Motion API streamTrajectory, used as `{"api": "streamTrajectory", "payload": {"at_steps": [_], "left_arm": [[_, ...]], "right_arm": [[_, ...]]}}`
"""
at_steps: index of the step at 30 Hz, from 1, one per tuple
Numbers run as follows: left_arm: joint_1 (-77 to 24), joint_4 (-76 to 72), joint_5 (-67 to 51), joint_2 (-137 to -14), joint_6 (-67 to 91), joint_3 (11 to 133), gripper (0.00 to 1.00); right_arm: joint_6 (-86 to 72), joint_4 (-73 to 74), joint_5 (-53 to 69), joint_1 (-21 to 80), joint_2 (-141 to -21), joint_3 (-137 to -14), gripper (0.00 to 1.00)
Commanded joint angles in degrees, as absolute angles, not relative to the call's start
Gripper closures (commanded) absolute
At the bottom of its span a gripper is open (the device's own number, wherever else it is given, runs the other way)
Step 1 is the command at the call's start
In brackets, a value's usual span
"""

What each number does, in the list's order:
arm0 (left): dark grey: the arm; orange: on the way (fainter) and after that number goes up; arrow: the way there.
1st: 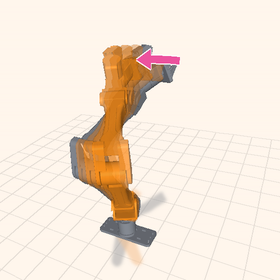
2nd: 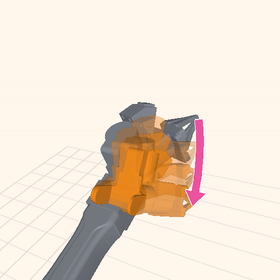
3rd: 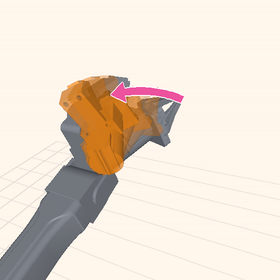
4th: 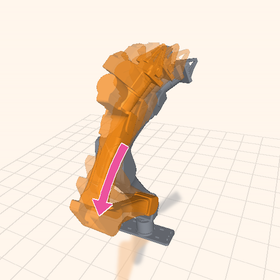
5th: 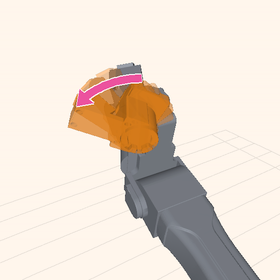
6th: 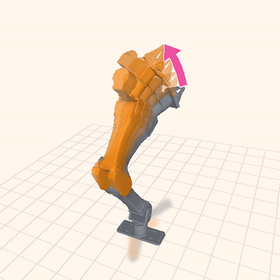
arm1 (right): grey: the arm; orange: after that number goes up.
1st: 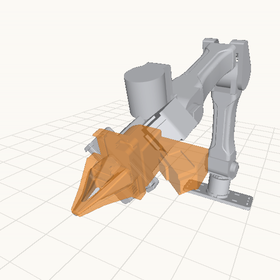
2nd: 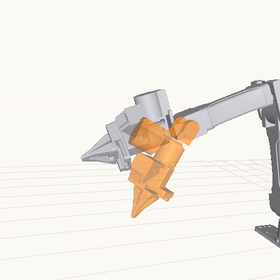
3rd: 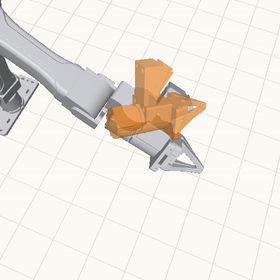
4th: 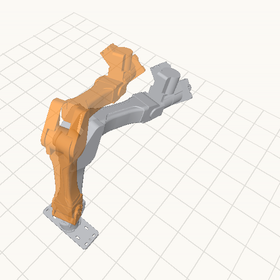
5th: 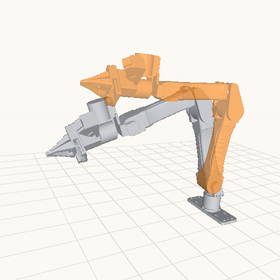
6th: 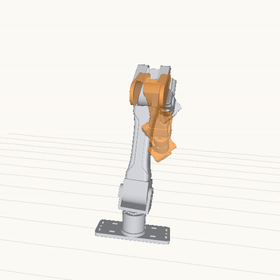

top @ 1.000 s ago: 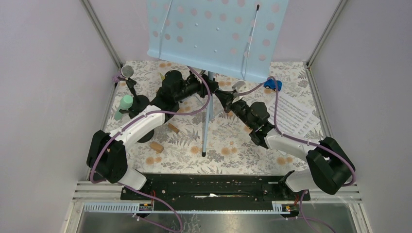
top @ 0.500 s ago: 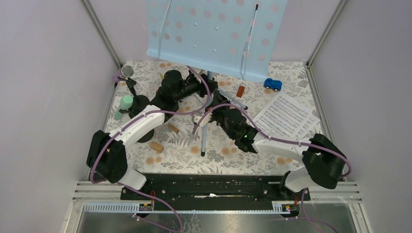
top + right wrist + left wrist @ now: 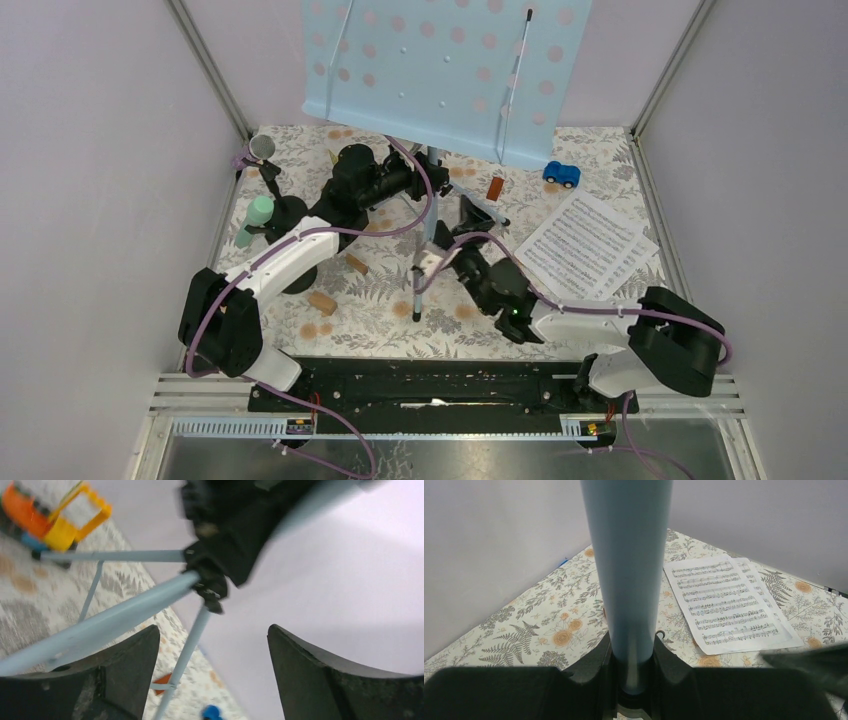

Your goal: Pack up the instrument practice props

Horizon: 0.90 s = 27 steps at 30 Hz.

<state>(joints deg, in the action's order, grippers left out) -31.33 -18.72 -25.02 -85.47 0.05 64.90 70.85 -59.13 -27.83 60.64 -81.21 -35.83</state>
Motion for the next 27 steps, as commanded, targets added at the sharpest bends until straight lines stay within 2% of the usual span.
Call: {"api": "streamTrajectory", "payload": {"at_steps": [1, 5, 7, 9, 13, 17, 20, 23, 27], "left_arm": [[-31.6, -13.9, -27.2, -86.5, 2.8, 65.8, 1.0], [-31.5, -14.2, -27.9, -86.9, 3.5, 66.0, 1.0], [-31.5, -14.2, -28.1, -87.0, 3.6, 66.0, 1.0], [-31.5, -14.1, -28.0, -86.8, 3.6, 66.1, 1.0], [-31.5, -14.1, -27.8, -86.5, 3.4, 65.9, 1.0], [-31.5, -14.2, -27.8, -86.7, 3.5, 65.9, 1.0], [-31.5, -14.1, -28.0, -87.0, 3.7, 66.0, 1.0], [-31.5, -14.0, -27.9, -86.9, 3.6, 66.1, 1.0], [-31.5, -14.0, -27.6, -86.8, 3.3, 66.0, 1.0]], "right_arm": [[48.3, -85.8, -35.9, 59.6, -76.8, -28.7, 0.12], [33.6, -86.7, -48.5, 57.8, -75.7, -25.4, 0.11], [23.7, -79.4, -51.0, 56.2, -72.9, -24.8, 0.15], [7.5, -65.5, -50.6, 52.3, -68.2, -25.1, 0.2], [-26.0, -27.5, -38.4, 38.3, -60.5, -32.3, 0.15], [-40.9, -13.9, -16.8, 25.6, -61.1, -37.4, 0.13], [-49.7, -13.8, 1.5, 21.4, -64.2, -40.3, 0.12], [-59.5, -19.6, 14.3, 20.8, -67.9, -42.3, 0.12], [-76.4, -42.1, 24.2, 20.9, -73.0, -39.4, 0.14]]}}
